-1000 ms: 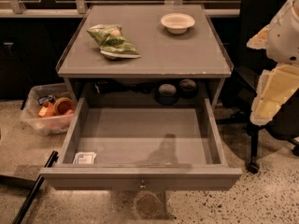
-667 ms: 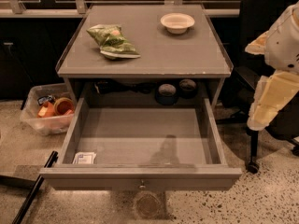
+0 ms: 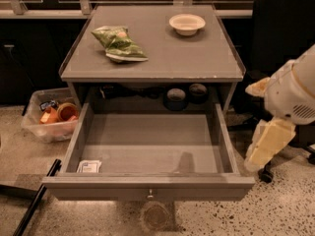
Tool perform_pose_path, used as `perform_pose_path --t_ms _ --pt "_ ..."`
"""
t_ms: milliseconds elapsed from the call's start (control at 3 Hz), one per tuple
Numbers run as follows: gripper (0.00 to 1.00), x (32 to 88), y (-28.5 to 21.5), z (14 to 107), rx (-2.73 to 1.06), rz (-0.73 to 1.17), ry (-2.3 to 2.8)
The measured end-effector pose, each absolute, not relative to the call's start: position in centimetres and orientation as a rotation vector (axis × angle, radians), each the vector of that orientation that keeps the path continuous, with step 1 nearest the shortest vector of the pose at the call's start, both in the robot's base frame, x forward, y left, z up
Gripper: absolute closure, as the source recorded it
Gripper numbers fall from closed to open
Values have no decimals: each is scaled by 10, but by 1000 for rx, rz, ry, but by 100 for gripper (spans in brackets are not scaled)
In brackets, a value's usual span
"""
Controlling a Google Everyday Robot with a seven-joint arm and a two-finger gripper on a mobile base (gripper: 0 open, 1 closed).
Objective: Close top drawer
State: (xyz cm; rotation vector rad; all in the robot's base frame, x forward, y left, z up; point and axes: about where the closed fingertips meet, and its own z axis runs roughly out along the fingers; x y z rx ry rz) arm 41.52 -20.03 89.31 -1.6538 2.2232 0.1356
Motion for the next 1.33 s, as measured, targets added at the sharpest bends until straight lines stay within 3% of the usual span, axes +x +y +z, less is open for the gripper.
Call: perform_pose_path --t_ms 333,1333 --pt "19 395 -188 847 -1641 294 2236" --pt "89 352 -138 738 -1647 691 2233"
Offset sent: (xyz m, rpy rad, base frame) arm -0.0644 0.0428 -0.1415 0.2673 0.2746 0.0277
